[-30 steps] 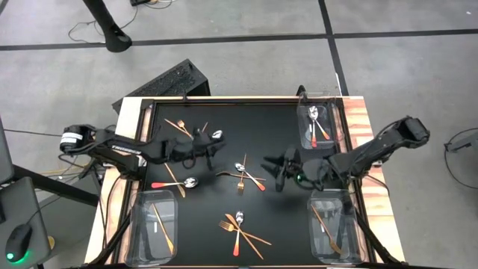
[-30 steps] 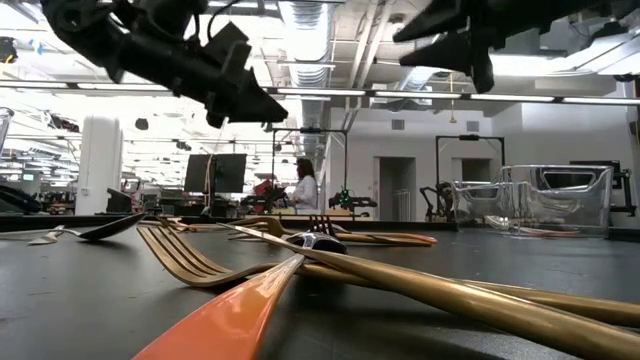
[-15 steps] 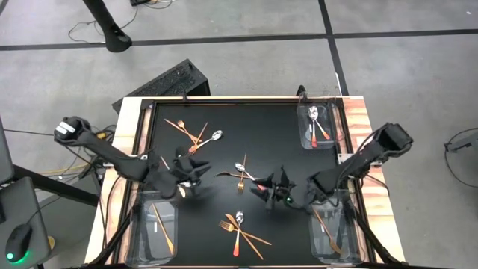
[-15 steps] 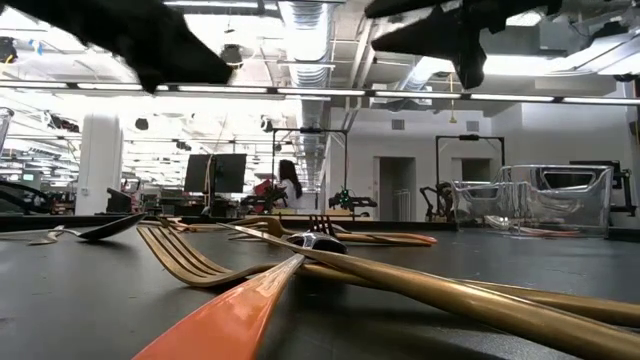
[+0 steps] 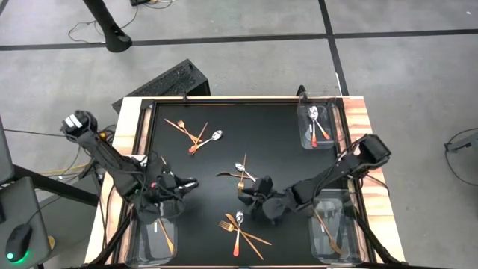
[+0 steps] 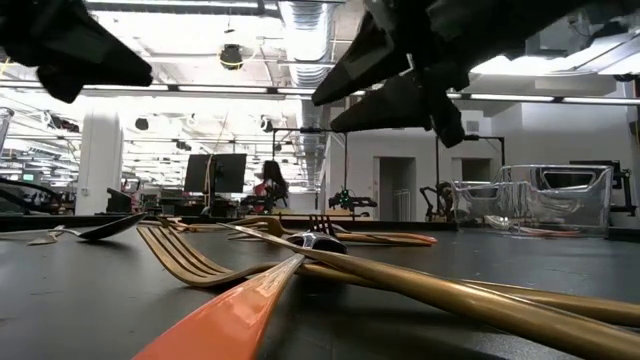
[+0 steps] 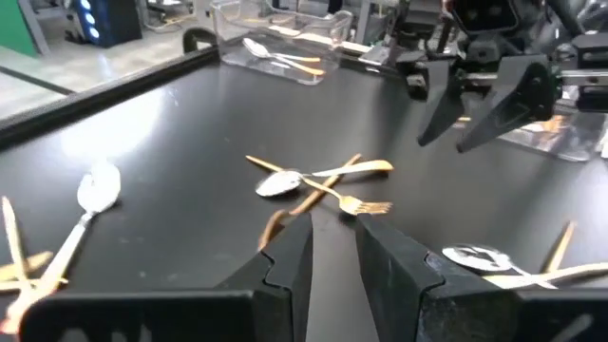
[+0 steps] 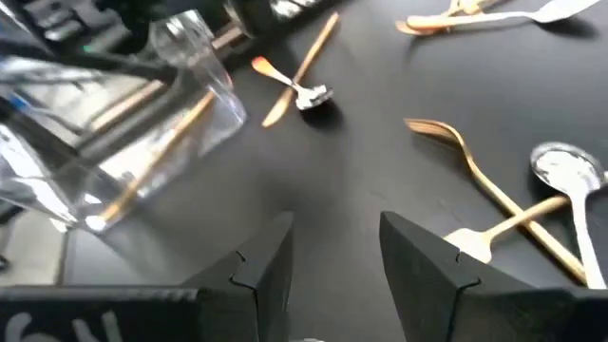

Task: Sort silverware by color (type)
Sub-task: Put the gold fork into the bottom right transparent bin

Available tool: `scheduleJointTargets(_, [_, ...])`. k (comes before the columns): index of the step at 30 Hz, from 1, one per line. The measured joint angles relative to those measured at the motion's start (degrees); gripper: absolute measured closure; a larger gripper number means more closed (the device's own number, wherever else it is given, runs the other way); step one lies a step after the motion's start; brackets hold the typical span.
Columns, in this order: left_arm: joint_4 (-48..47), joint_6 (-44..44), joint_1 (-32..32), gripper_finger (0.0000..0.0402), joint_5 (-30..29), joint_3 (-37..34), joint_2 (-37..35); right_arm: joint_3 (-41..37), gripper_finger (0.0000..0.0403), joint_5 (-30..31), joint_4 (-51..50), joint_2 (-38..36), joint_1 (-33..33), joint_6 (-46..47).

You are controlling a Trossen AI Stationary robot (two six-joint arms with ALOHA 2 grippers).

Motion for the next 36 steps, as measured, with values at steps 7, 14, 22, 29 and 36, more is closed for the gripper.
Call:
scheduleJointTargets(7, [-0.91,-4.01,-4.6,0.0329,-0.25,0.0,1.25,5.28,0.0223,1.87,-18.48,0.08,-0.93,4.67])
scheduleJointTargets(14, [-16.31,-11.81,-4.55,0.0329,3.82,0.0,1.24,5.11,0.0223,-0.48,-13.12,1.95,-1.55,8.37])
scheduleJointTargets(22, [-25.89,-7.69,6.7,0.0329,16.37,0.1,-4.07,5.1,0.0223,2.14,-12.25,1.21,1.31,6.44])
scheduleJointTargets(29, [-24.73,13.14,28.24,0.0329,26.11,0.72,-14.39,5.16,0.0223,2.6,-12.21,1.41,-1.38,4.58])
scheduleJointTargets(36, [-20.9,29.42,46.83,0.0329,35.32,0.72,-19.53,5.17,0.0223,2.29,-13.86,1.76,-4.71,1.01])
